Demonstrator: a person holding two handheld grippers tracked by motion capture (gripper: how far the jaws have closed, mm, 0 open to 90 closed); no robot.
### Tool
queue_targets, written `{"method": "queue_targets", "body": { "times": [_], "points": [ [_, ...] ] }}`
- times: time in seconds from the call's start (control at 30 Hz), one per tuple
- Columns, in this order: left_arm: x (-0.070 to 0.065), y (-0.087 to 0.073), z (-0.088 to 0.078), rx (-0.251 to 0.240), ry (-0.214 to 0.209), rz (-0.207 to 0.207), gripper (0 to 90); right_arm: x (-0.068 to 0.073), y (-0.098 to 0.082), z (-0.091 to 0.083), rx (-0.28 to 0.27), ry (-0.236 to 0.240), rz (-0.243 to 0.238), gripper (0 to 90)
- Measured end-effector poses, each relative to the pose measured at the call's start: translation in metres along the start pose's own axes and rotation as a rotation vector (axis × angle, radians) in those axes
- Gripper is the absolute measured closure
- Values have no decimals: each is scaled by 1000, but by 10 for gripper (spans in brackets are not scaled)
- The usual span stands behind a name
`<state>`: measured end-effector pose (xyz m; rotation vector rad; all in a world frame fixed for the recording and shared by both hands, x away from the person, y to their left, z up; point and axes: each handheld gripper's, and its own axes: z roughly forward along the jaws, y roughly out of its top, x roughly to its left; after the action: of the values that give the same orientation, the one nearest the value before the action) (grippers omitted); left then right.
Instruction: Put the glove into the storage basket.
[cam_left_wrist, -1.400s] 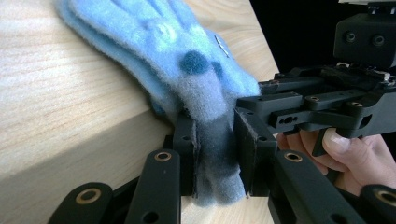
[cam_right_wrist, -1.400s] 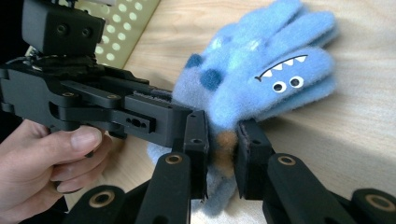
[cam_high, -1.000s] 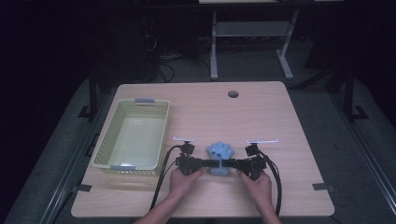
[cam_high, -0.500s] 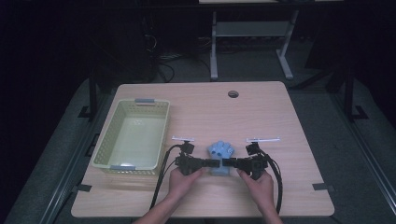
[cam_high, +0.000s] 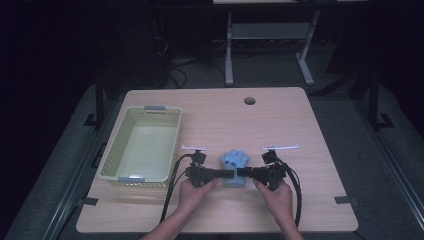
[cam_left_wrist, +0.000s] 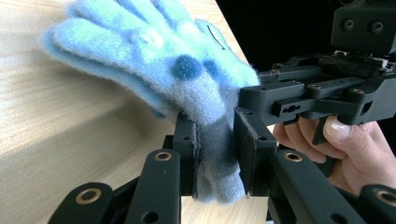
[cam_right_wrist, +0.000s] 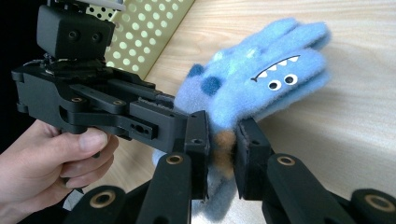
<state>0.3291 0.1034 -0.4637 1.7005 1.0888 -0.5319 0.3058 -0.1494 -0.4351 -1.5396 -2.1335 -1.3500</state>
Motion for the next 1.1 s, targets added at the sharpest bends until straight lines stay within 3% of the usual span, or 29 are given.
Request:
{"method": "queue_targets", "body": {
  "times": [0.37, 1.1],
  "points": [
    [-3, 4, -10, -6, 0, 6, 712, 6, 7, 0, 1, 17, -4, 771],
    [-17, 20, -38, -28, -12, 42, 714, 32, 30, -4, -12, 45, -47, 772]
  ]
}}
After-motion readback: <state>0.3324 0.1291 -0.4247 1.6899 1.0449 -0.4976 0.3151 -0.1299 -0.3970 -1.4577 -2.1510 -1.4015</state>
